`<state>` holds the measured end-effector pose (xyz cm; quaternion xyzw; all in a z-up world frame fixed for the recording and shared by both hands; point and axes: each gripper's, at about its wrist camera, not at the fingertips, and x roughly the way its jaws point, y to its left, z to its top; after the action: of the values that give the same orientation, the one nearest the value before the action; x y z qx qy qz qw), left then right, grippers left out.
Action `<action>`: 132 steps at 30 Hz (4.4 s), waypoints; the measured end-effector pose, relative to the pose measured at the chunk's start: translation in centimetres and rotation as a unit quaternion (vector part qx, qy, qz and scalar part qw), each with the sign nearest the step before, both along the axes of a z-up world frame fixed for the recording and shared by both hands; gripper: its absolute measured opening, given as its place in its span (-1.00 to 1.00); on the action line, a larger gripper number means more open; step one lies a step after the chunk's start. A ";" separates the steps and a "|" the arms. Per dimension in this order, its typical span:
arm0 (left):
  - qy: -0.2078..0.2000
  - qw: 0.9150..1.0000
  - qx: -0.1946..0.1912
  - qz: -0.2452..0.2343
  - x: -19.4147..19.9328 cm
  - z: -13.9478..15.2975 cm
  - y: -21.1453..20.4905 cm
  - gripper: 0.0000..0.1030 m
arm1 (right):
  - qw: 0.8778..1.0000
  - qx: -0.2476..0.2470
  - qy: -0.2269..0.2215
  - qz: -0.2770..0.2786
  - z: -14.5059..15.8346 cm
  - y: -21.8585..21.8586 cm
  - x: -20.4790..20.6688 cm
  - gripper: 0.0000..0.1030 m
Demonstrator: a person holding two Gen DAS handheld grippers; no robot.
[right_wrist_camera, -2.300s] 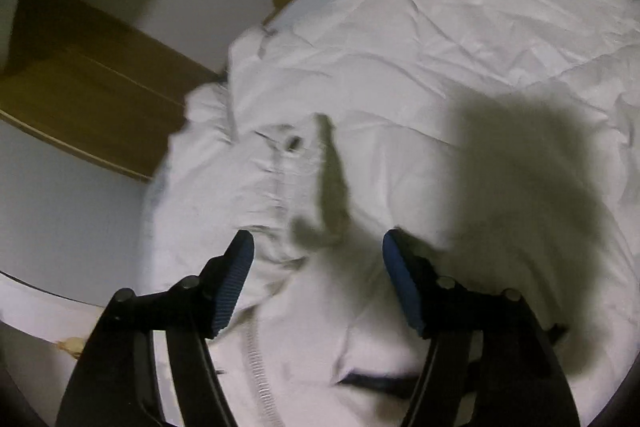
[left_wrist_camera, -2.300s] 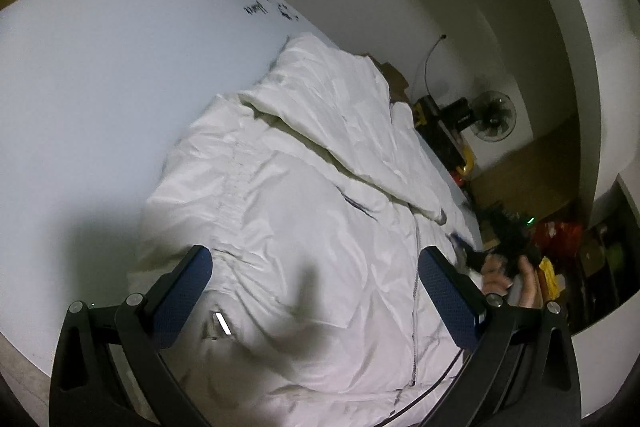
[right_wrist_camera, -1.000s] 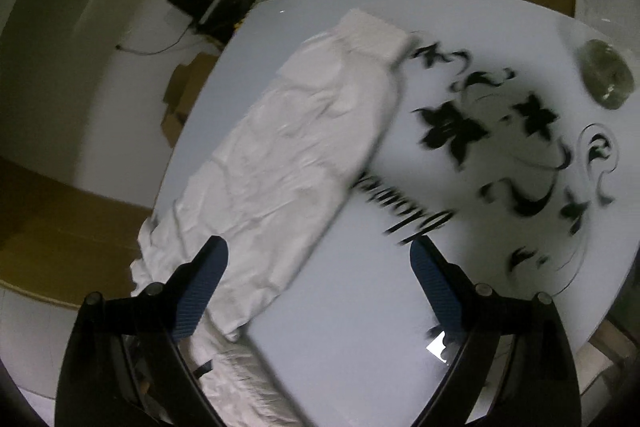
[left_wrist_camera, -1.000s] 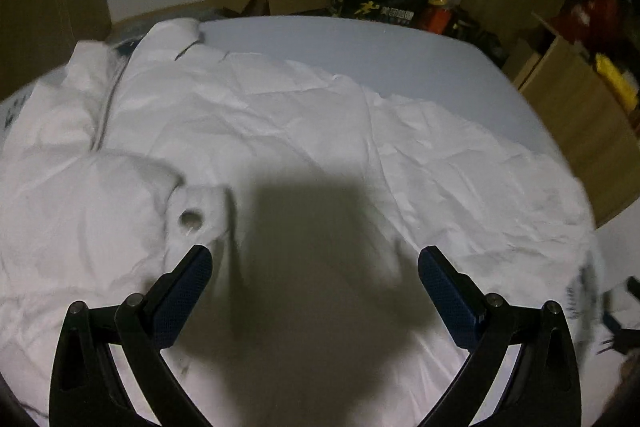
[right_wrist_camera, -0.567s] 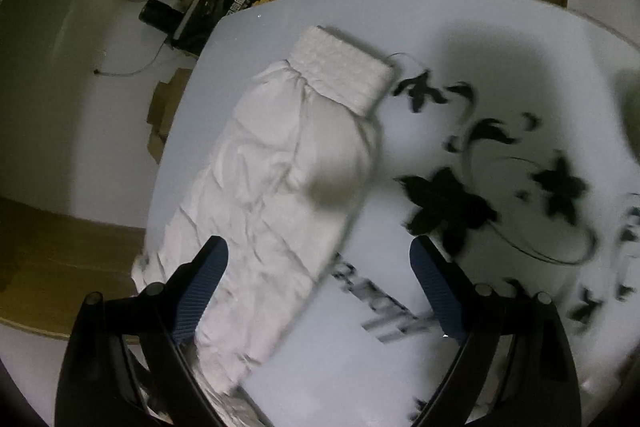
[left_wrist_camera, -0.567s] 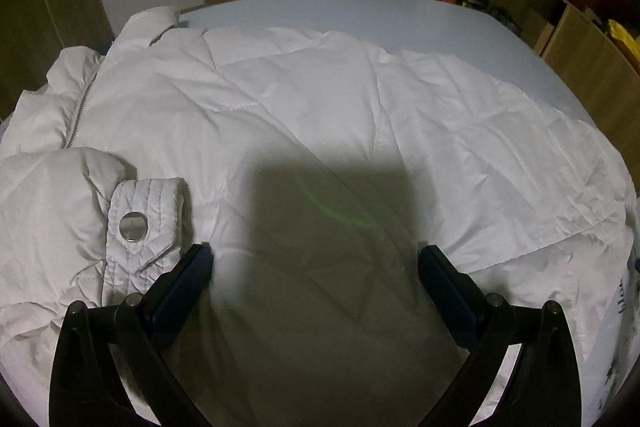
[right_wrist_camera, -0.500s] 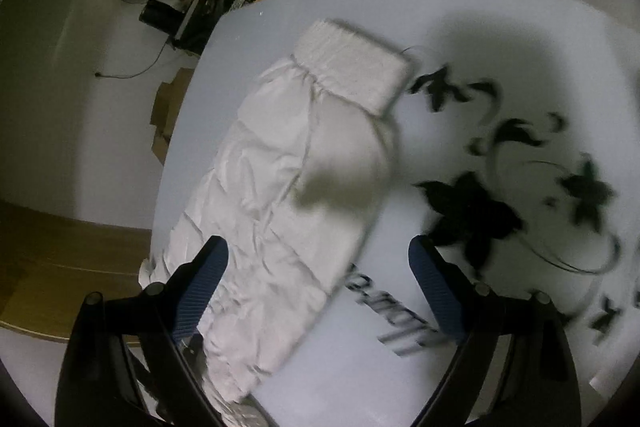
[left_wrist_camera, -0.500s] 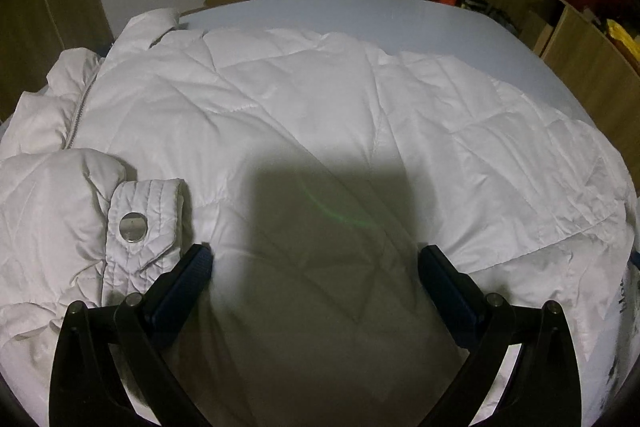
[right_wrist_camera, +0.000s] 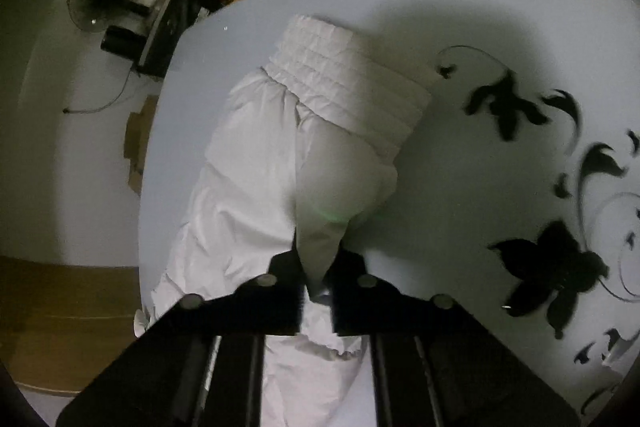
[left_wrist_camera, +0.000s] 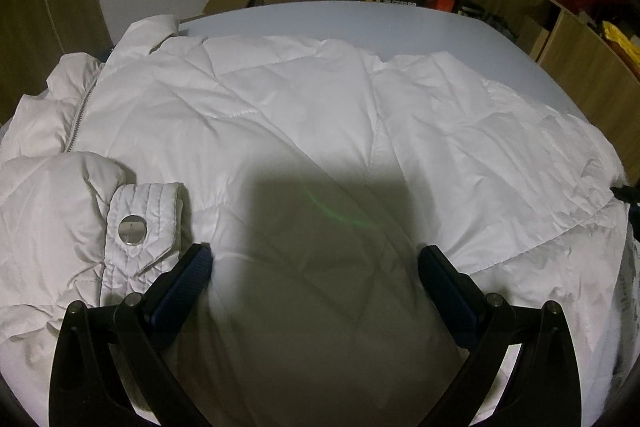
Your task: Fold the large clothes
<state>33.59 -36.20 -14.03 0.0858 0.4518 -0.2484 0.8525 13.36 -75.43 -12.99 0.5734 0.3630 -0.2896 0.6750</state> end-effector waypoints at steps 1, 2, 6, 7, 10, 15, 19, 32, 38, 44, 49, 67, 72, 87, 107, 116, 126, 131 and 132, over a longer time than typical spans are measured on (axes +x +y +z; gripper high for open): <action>-0.002 1.000 0.001 0.000 0.0 0.0 0.0 0.99 | 1.000 0.000 0.007 -0.001 0.4 0.2 0.1 -0.87; -0.004 1.000 0.004 0.000 -0.1 -0.1 -0.1 0.99 | 1.000 -0.001 -0.003 -0.001 1.0 0.5 0.1 -0.90; -0.002 1.000 0.001 -0.001 -0.4 0.2 -0.1 0.99 | 0.994 -0.074 -0.083 0.019 8.1 3.5 0.1 -0.91; 0.001 1.000 0.000 -0.004 -0.3 0.2 0.0 0.99 | 0.990 -0.094 -0.099 0.028 10.3 4.8 0.1 -0.92; 0.035 0.999 -0.027 -0.003 0.0 1.6 1.7 0.99 | 0.978 -0.132 -0.145 0.077 16.4 9.8 1.4 -0.92; -0.006 0.993 -0.103 0.063 -3.0 8.7 11.7 0.99 | 0.948 -0.157 -0.211 0.178 24.0 21.2 4.3 -0.92; -0.029 0.982 -0.122 0.141 -5.8 11.1 24.1 0.99 | 0.925 -0.163 -0.228 0.256 25.8 31.9 7.7 -0.92; 0.082 0.925 -0.219 0.298 -15.0 2.4 51.4 0.99 | 0.895 -0.140 -0.054 0.421 7.9 57.4 18.0 -0.82; 0.089 0.923 -0.252 0.277 -16.2 0.8 53.0 0.99 | 0.851 -0.189 -0.043 0.487 8.6 60.0 15.8 0.26; 0.081 0.922 -0.272 0.264 -16.4 1.3 52.7 0.99 | 0.886 -0.176 -0.141 0.405 15.4 53.9 14.3 0.26; 0.082 0.920 -0.272 0.268 -17.2 1.6 52.8 0.99 | 0.904 -0.207 -0.097 0.361 15.6 50.7 17.0 0.26; 0.088 0.925 -0.262 0.260 -18.1 2.3 51.9 0.99 | 0.917 -0.191 -0.036 0.348 10.5 47.1 14.5 0.25; 0.100 0.923 -0.254 0.272 -18.4 1.5 52.2 0.99 | 0.870 -0.232 0.058 0.432 5.2 45.3 15.7 0.29; 0.092 0.925 -0.243 0.278 -18.6 1.6 52.2 0.99 | 0.832 -0.343 0.046 0.434 7.4 40.3 14.5 0.53; 0.194 0.895 -0.315 0.251 -20.8 -0.1 58.2 0.99 | 0.835 -0.236 -0.101 0.487 13.7 38.7 -0.9 0.82; 0.211 0.887 -0.338 0.234 -19.2 -2.3 56.6 0.99 | 0.872 -0.212 -0.067 0.437 11.1 32.7 -10.0 0.82; 0.229 0.891 -0.344 0.189 -18.5 -2.3 53.3 0.99 | 0.917 -0.034 -0.020 0.397 2.4 27.8 -10.9 0.82; 0.258 0.878 -0.374 0.151 -17.1 -2.9 52.9 0.99 | 0.913 0.004 -0.046 0.406 1.2 28.2 -9.0 0.82; 0.266 0.873 -0.381 0.147 -16.6 -3.1 52.8 0.99 | 0.912 0.006 -0.047 0.408 1.1 28.4 -8.7 0.82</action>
<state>16.95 16.63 -17.08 -0.3824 0.5394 -0.2861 0.6935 4.71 -47.01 -11.87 0.3925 0.5350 0.0406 0.7470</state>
